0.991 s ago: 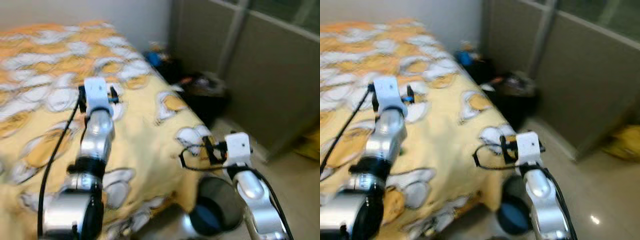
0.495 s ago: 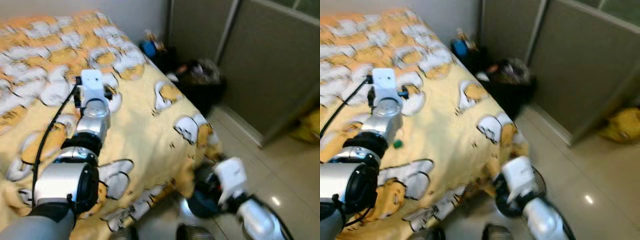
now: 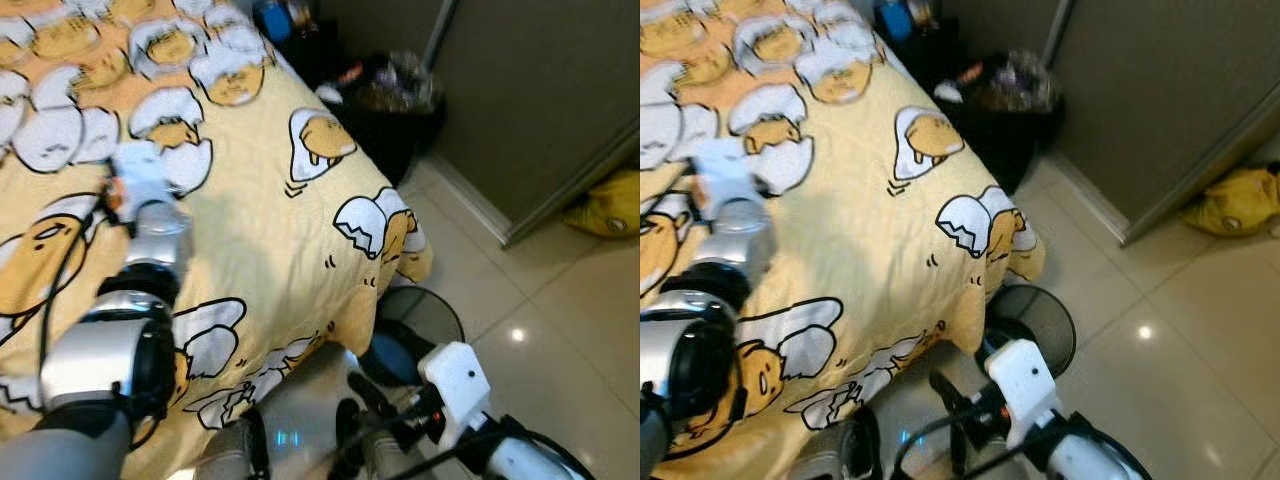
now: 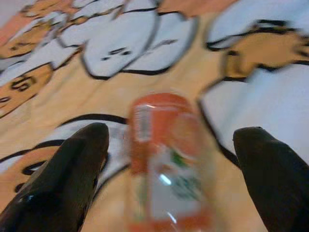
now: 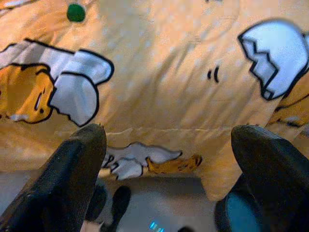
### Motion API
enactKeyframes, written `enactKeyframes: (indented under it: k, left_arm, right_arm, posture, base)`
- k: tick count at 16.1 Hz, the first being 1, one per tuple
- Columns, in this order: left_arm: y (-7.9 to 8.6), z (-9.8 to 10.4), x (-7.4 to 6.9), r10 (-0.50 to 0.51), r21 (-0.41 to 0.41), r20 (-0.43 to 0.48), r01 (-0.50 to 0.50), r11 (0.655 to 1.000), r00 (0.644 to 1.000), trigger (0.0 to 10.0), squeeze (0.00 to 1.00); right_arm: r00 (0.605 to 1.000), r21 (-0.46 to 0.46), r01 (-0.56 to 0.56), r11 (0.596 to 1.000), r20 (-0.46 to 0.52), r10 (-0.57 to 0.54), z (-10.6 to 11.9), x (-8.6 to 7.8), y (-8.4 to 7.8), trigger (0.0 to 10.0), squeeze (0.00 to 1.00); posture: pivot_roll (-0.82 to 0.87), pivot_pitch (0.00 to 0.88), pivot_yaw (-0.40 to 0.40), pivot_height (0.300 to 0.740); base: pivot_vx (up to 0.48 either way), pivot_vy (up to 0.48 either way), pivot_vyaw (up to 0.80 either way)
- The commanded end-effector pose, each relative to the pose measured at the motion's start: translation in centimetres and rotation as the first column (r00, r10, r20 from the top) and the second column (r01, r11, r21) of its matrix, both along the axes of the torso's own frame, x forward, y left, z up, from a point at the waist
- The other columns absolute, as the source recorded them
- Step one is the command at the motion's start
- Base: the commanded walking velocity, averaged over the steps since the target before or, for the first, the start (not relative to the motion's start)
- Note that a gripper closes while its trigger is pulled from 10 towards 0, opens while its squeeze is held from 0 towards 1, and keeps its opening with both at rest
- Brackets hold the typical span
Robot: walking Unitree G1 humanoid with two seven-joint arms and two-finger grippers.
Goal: Clean up the room
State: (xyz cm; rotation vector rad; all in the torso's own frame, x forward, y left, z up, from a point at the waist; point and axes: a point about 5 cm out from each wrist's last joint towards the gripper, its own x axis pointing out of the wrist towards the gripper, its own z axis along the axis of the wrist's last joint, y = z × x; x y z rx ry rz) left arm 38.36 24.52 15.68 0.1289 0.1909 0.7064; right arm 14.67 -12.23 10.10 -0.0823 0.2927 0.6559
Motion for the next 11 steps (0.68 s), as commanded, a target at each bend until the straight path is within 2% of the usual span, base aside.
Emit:
enactKeyframes:
  k: [1, 4, 5, 6, 7, 8, 9, 11]
  left_arm:
    - [0.2, -1.2, -0.6, 0.03, -0.016, -0.034, -0.031, 0.999, 0.999, 10.0, 0.0]
    - [0.3, -3.7, -1.6, 0.036, -0.083, -0.112, -0.045, 0.996, 0.993, 10.0, 0.0]
    - [-0.2, -5.0, -1.9, -0.01, -0.124, -0.159, -0.01, 0.992, 0.987, 10.0, 0.0]
    - [-0.8, -7.5, -3.1, -0.031, -0.166, -0.259, -0.013, 0.986, 0.965, 9.6, 0.0]
    - [-0.5, -8.4, -3.8, -0.013, -0.166, -0.296, -0.038, 0.985, 0.955, 4.9, 0.0]
    - [-0.3, -8.7, -4.0, -0.005, -0.164, -0.304, -0.047, 0.985, 0.953, 0.8, 0.0]
    - [0.2, -9.0, -4.4, 0.019, -0.154, -0.307, -0.07, 0.986, 0.951, 0.0, 0.0]
    - [0.7, -9.0, -4.6, 0.039, -0.144, -0.283, -0.082, 0.986, 0.958, 0.0, 0.0]
  right_arm:
    - [1.0, -0.004, -0.006, 1.0, -0.012, 0.006, 0.3, -0.4, -0.4, 10.0, 0.0]
    - [0.999, -0.013, -0.007, 1.0, -0.037, 0.006, 0.5, -0.8, -0.4, 10.0, 0.0]
    - [0.999, -0.007, -0.002, 1.0, -0.044, 0.002, 0.5, -0.8, -0.4, 10.0, 0.0]
    - [0.999, -0.006, -0.001, 1.0, -0.052, 0.001, 0.4, -0.9, -0.3, 10.0, 0.0]
    - [0.999, -0.006, 0.0, 1.0, -0.055, -0.001, 0.4, -0.9, -0.3, 10.0, 0.0]
    - [0.998, -0.005, 0.001, 1.0, -0.055, -0.002, 0.4, -0.8, -0.3, 10.0, 0.0]
    - [0.998, -0.003, 0.009, 1.0, -0.055, -0.009, 0.4, -0.6, -0.3, 10.0, 0.0]
    - [0.998, 0.004, 0.034, 0.999, -0.051, -0.033, 0.4, 0.0, -0.4, 10.0, 0.0]
  posture:
    - [-0.37, 0.325, -0.062, 0.74]
    - [-0.38, 0.331, -0.067, 0.74]
    - [-0.38, 0.331, -0.066, 0.74]
    - [-0.38, 0.332, -0.064, 0.74]
    - [-0.38, 0.33, -0.063, 0.74]
    - [-0.38, 0.33, -0.061, 0.74]
    - [-0.38, 0.328, -0.058, 0.74]
    - [-0.37, 0.317, -0.051, 0.74]
  base:
    - [0.0, 0.0, 0.0]
    - [0.0, 0.0, 0.0]
    - [0.0, 0.0, 0.0]
    - [0.0, 0.0, 0.0]
    - [0.0, 0.0, 0.0]
    - [0.0, 0.0, 0.0]
    - [0.0, 0.0, 0.0]
    - [0.0, 0.0, 0.0]
